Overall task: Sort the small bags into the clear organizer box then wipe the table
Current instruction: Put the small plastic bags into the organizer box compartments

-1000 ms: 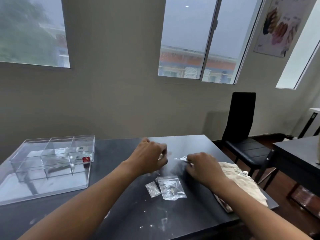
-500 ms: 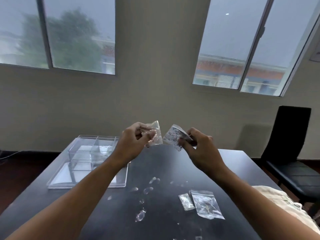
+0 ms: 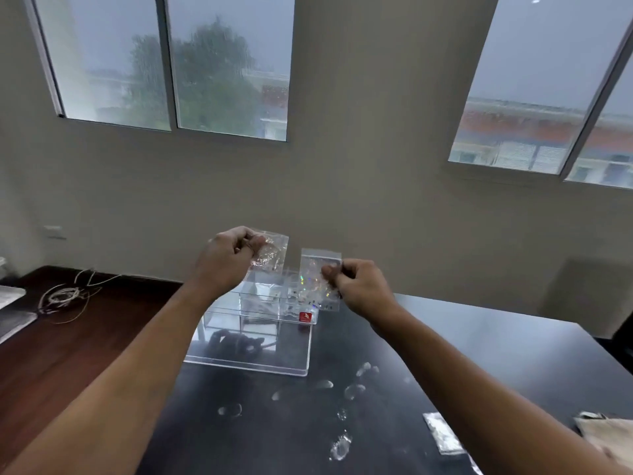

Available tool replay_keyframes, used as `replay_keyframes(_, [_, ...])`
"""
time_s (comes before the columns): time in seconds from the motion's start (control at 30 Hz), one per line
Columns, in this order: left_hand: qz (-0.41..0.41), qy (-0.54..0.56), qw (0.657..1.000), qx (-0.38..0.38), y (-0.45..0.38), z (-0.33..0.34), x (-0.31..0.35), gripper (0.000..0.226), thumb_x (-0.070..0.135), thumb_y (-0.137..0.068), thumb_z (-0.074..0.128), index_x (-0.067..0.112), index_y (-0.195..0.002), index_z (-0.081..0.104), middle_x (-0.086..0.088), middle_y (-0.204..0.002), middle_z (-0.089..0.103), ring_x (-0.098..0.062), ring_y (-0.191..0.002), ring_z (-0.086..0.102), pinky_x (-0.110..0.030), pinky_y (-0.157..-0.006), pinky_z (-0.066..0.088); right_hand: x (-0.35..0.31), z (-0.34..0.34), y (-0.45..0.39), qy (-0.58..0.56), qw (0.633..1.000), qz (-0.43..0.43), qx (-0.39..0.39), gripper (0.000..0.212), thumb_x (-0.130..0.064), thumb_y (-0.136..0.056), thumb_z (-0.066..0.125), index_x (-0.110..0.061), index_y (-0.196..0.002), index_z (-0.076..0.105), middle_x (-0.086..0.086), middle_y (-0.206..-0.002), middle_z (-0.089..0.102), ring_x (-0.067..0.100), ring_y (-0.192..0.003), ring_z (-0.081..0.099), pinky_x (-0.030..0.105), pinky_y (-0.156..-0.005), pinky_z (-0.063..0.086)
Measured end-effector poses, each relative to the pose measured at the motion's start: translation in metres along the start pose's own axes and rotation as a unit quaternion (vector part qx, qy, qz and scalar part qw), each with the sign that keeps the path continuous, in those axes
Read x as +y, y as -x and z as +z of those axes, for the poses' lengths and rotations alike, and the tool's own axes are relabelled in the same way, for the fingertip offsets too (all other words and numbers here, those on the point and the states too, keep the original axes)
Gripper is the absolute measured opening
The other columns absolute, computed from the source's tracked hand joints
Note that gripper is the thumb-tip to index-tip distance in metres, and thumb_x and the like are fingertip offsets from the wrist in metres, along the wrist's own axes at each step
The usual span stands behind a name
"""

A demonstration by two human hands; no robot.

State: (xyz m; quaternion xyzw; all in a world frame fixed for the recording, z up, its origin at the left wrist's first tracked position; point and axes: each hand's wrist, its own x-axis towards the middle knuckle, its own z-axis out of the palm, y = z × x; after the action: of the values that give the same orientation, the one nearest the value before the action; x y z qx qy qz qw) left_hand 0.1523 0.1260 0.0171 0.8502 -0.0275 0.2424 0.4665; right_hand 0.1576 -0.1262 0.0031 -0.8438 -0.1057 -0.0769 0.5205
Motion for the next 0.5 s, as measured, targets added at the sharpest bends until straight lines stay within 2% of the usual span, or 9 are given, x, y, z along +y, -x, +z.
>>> replay_keyframes(0.13, [-0.017, -0.05, 0.998, 0.044, 0.001, -0.008, -0.026, 0.017, 0.041, -0.091, 0.069, 0.025, -0.092, 0.07, 0.008, -0.072, 0.074, -0.016, -0.068, 0.068, -0.033, -0.068, 0.054, -0.002, 0.013, -0.013, -0.007, 1.0, -0.026, -0.009, 0.027, -0.025, -0.093, 0.074, -0.002, -0.078, 0.072, 0.019, -0.07, 0.069, 0.014, -0.061, 0.051, 0.03, -0.062, 0.043])
replay_keyframes(0.3, [-0.018, -0.137, 0.986, 0.09, 0.0, -0.019, -0.045, 0.022, 0.047, -0.085, 0.074, 0.026, -0.09, 0.068, 0.013, -0.069, 0.073, -0.017, -0.075, 0.07, -0.036, -0.074, 0.056, -0.012, 0.04, -0.029, 0.005, 0.999, -0.034, -0.007, 0.017, -0.022, -0.089, 0.078, -0.012, -0.076, 0.071, 0.003, -0.074, 0.078, 0.024, -0.07, 0.074, 0.031, -0.064, 0.055])
replay_keyframes(0.4, [-0.001, -0.191, 0.976, 0.106, 0.0, -0.021, -0.052, 0.021, 0.046, -0.089, 0.07, 0.026, -0.083, 0.068, 0.013, -0.066, 0.07, -0.021, -0.082, 0.069, -0.037, -0.081, 0.051, -0.017, 0.064, -0.039, -0.008, 1.0, -0.012, 0.015, 0.019, -0.023, -0.086, 0.081, -0.015, -0.074, 0.069, 0.003, -0.075, 0.078, 0.025, -0.075, 0.075, 0.026, -0.064, 0.055])
replay_keyframes(0.47, [0.015, -0.258, 0.958, 0.126, 0.0, -0.022, -0.056, 0.021, 0.048, -0.091, 0.066, 0.029, -0.084, 0.071, 0.007, -0.074, 0.071, -0.027, -0.093, 0.063, -0.038, -0.083, 0.037, -0.019, 0.081, -0.044, -0.015, 0.999, 0.009, 0.033, 0.024, -0.036, -0.081, 0.082, -0.015, -0.076, 0.07, -0.002, -0.072, 0.077, 0.023, -0.076, 0.075, 0.039, -0.079, 0.06])
replay_keyframes(0.5, [0.014, -0.288, 0.948, 0.135, -0.002, -0.022, -0.058, 0.022, 0.049, -0.092, 0.064, 0.029, -0.087, 0.073, 0.002, -0.079, 0.073, -0.029, -0.097, 0.06, -0.04, -0.083, 0.033, -0.019, 0.088, -0.046, -0.001, 0.999, 0.011, 0.042, 0.027, -0.042, -0.078, 0.081, -0.018, -0.077, 0.07, -0.006, -0.071, 0.077, 0.02, -0.076, 0.074, 0.045, -0.086, 0.057])
